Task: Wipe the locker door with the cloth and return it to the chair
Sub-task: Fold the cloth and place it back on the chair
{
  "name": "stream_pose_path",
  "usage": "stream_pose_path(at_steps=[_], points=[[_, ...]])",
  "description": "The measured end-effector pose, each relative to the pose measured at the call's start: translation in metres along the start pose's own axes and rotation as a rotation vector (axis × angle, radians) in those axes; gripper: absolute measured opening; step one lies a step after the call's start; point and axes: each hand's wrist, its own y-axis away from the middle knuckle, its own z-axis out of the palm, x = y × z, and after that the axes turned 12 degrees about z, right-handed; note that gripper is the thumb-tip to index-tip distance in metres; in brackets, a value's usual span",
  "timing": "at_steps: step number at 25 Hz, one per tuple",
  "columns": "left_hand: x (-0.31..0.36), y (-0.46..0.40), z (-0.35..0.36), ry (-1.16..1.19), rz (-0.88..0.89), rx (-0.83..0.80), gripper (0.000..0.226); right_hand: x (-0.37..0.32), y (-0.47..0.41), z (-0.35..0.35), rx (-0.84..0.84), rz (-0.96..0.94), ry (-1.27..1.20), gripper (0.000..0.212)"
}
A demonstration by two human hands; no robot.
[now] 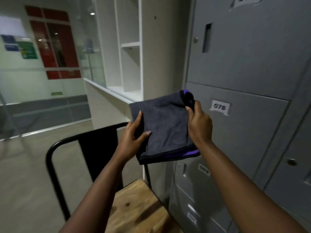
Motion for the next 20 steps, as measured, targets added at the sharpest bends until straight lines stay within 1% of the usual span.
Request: stream_pose_path(at_steps=[2, 5, 8, 10, 12, 13, 15, 17, 20], points=[[-0.027, 0.040, -0.018, -0.028, -0.124, -0.017, 0.075, -0.002, 0.028, 0.038, -0.210, 0.077, 0.027, 0.037], [-0.067, 0.101, -0.035, -0.076, -0.318, 0.018, 0.080, 0.001, 0.074, 0.086, -0.517, 0.271, 0.020, 0.040], [-0.096, 0.162, -0.041, -0.093, -0.495, -0.023, 0.085, 0.018, 0.120, 0.116, -0.751, 0.459, -0.016, 0.052], [-0.110, 0.202, -0.042, -0.144, -0.610, -0.023, 0.087, 0.031, 0.148, 0.129, -0.887, 0.525, -0.081, 0.058], [-0.117, 0.233, -0.038, -0.218, -0.674, -0.004, 0.092, 0.046, 0.174, 0.143, -0.974, 0.477, -0.131, 0.053], [-0.120, 0.245, -0.034, -0.219, -0.655, 0.013, 0.093, 0.054, 0.187, 0.149, -1.000, 0.433, -0.130, 0.046], [-0.123, 0.262, -0.023, -0.191, -0.643, 0.050, 0.088, 0.070, 0.208, 0.162, -1.035, 0.367, -0.101, 0.032], [-0.126, 0.276, -0.015, -0.179, -0.684, 0.066, 0.084, 0.084, 0.226, 0.172, -1.068, 0.363, -0.029, 0.029], [-0.135, 0.295, -0.004, -0.279, -0.811, -0.022, 0.088, 0.100, 0.252, 0.182, -1.105, 0.308, 0.117, 0.030]])
